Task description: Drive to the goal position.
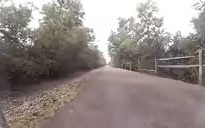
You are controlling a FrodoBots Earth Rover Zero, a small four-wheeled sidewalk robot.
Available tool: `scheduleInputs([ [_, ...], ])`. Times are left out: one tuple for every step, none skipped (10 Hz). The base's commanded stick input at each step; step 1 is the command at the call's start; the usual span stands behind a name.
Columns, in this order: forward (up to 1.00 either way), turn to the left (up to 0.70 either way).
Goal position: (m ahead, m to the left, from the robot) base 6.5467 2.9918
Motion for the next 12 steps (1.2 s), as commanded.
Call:
scheduleInputs([
  [0.70, 0.00],
  [0.70, 0.00],
  [0.70, 0.00],
  [0.70, 0.00],
  [0.70, 0.00],
  [0.70, 0.00],
  [0.70, 0.00],
  [0.70, 0.00],
  [0.70, 0.00],
  [0.70, 0.00],
  [0.70, 0.00],
  [0.70, 0.00],
])
